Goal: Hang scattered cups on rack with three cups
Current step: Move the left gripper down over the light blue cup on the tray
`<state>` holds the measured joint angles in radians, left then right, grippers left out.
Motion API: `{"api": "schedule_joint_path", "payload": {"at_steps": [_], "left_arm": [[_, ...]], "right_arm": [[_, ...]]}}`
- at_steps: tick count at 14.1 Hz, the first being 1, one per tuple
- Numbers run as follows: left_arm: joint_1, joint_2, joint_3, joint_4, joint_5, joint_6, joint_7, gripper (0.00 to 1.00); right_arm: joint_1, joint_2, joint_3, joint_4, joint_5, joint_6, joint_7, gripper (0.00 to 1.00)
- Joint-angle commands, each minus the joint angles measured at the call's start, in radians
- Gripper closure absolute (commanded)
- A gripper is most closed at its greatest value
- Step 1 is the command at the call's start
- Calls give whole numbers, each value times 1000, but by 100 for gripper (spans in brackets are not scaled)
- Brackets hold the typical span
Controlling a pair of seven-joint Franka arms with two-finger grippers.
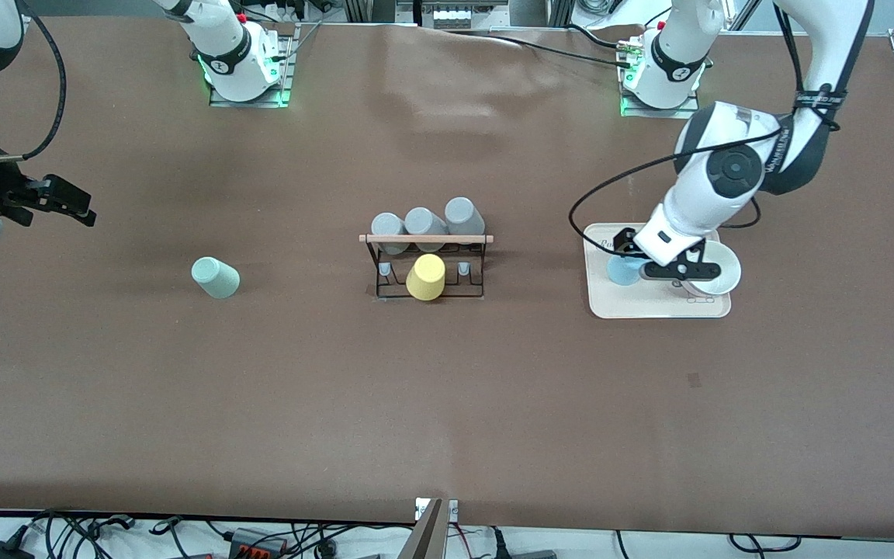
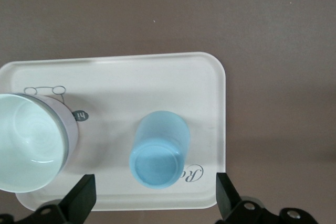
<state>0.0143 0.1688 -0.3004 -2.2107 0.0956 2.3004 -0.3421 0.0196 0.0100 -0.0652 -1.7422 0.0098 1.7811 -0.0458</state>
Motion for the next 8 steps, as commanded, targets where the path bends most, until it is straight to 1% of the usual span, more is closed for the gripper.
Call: {"api": "schedule_joint_path", "payload": {"at_steps": [1,4,8], "left_arm": [[19,-28,-6,-55,61,54,-23,0],[21,-15,-6,-131,61,181,-28,0],[15,26,-6,-147,62,235,-32,0]], "right_arm": [[-7,-2,8,1,-11,4,-5,0],[-7,-7,8,1,-11,4,-8,0],[-7,-13,8,1,-13,0,-8,0]]}}
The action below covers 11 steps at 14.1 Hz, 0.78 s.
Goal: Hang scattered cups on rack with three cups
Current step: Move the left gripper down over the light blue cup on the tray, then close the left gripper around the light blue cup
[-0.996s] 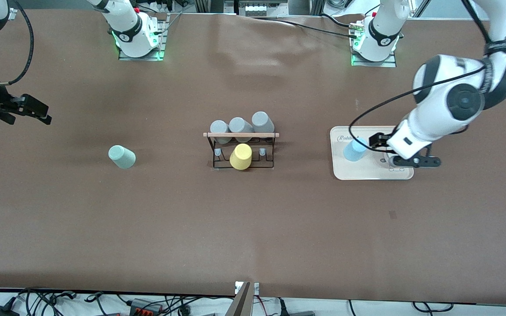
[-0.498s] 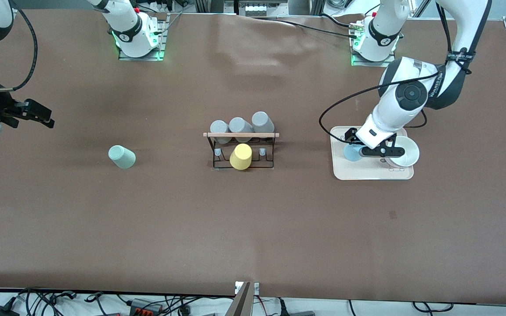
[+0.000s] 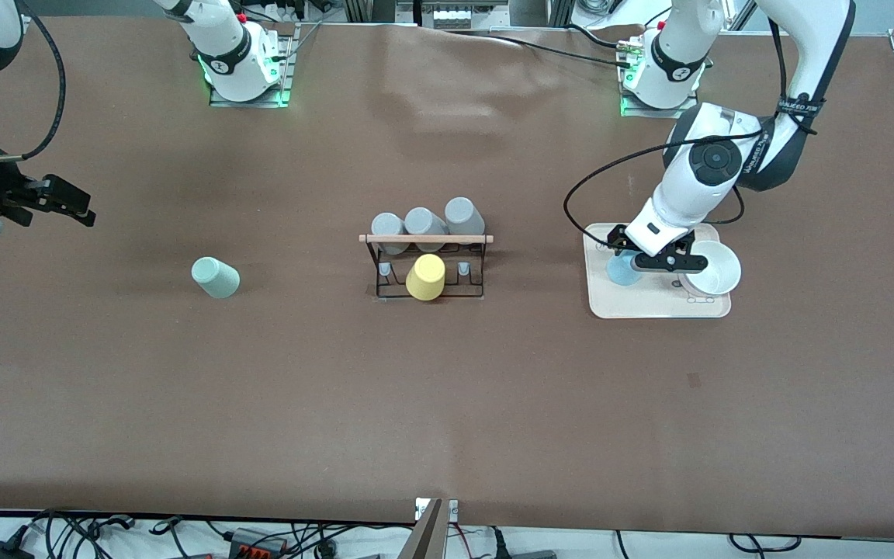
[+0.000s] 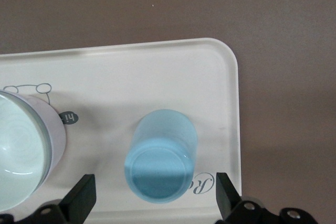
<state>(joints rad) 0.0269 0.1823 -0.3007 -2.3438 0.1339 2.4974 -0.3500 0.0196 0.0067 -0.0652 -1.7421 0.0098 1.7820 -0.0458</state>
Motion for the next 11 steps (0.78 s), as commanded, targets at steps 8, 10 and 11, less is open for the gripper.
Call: {"api": "schedule_joint_path", "payload": {"at_steps": [8,10,11], "left_arm": [[24,68,-3,-55,110,184,-29,0],[28,82,-2,-75,112,233,-27,6],[28,80,-2,-77,112,233,-27,25]], "right_arm": [[-3,-10,13,3,-60,-4,-11,0],[-3,-10,13,3,-60,-6,-11,0],[-3,-10,13,3,-59,-6,-9,0]]}}
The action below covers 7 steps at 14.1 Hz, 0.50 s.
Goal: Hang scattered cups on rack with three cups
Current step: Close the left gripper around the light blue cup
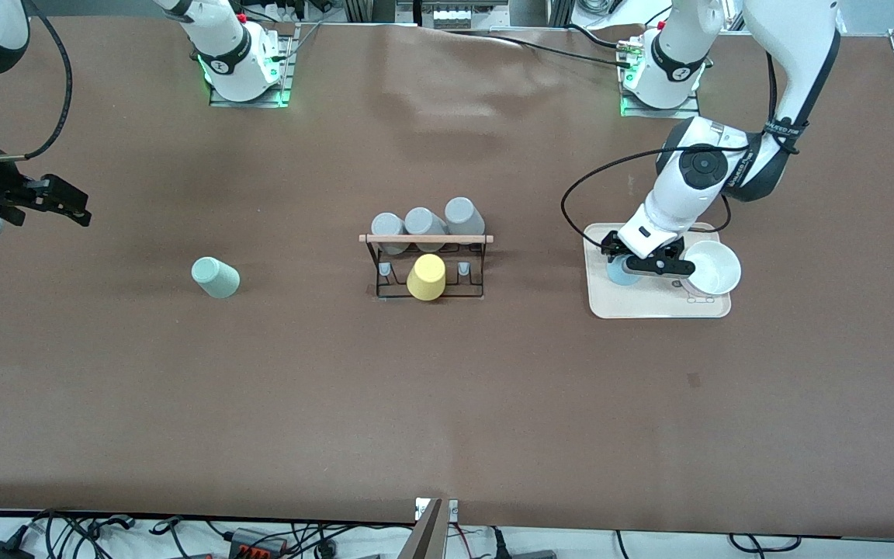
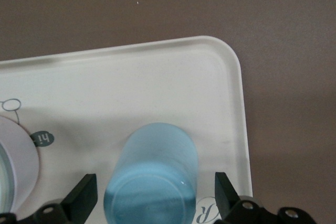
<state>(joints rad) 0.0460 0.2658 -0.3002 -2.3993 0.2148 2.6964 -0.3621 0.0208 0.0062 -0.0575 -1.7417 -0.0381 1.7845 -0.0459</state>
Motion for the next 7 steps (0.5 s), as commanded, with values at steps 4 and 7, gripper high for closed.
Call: {"api": "schedule_joint_path", "payload": {"at_steps": [4,7], "left_arm": [[11,-31,3,3,31,-21,-5,69],[15,-62,0,122,31,-179,34,72]], "right_arm": [[-4,-9,5,2,-13,-10,-11,0],[-4,-5,5,1,-11,-16,-11,0]]}}
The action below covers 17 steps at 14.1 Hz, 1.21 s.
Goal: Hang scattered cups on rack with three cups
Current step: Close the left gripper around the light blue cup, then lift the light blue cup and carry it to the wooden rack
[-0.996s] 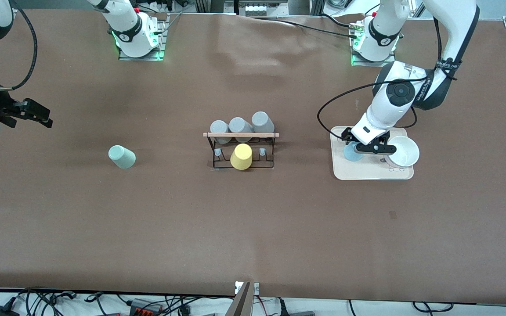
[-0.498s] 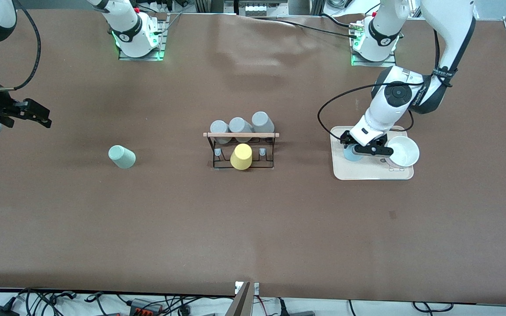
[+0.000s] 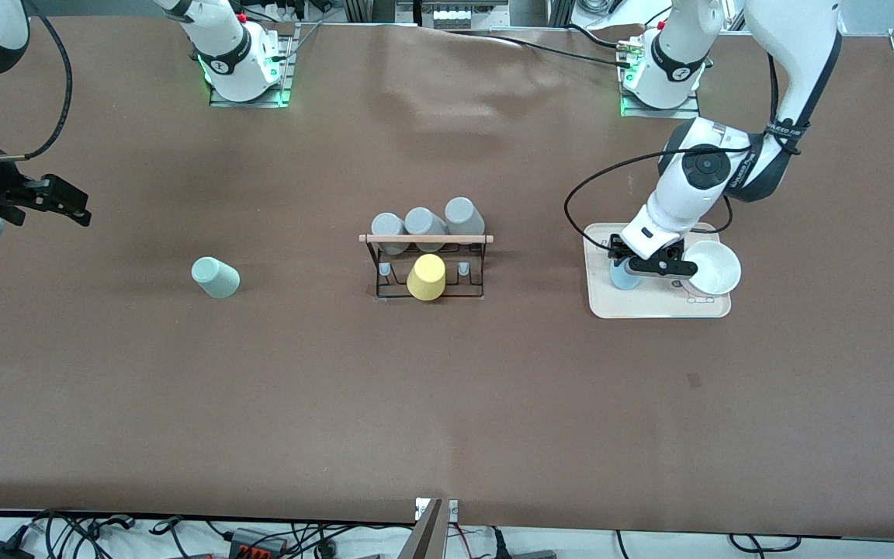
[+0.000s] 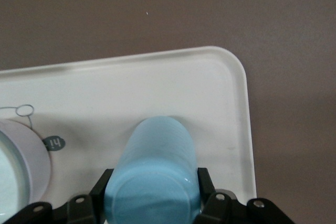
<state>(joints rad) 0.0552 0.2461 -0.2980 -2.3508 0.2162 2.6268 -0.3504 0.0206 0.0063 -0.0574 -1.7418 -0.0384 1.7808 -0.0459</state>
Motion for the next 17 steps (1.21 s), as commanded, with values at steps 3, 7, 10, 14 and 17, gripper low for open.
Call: {"api": "schedule_joint_path", "payload": {"at_steps": [3,7,10,14,17], "left_arm": [[-15,-39,-22,297,25,-359,28,74],[-76,93,-134,689,-14,-605,-54,74],[-199,229,-136,934,-23,-729,-214,77],[-343,346,-125,1064,-14,-769,-484,77],[-403,389,-125,1078,-14,-739,-632,77]], "right_arm": [[-2,4,7,-1,-11,-12,-11,0],[22,41,7,1,-15,-9,-12,0],[30,60,10,1,-17,3,-11,0],[44,75,10,1,-18,9,-8,0],[45,75,10,-5,-11,18,-5,0]]}}
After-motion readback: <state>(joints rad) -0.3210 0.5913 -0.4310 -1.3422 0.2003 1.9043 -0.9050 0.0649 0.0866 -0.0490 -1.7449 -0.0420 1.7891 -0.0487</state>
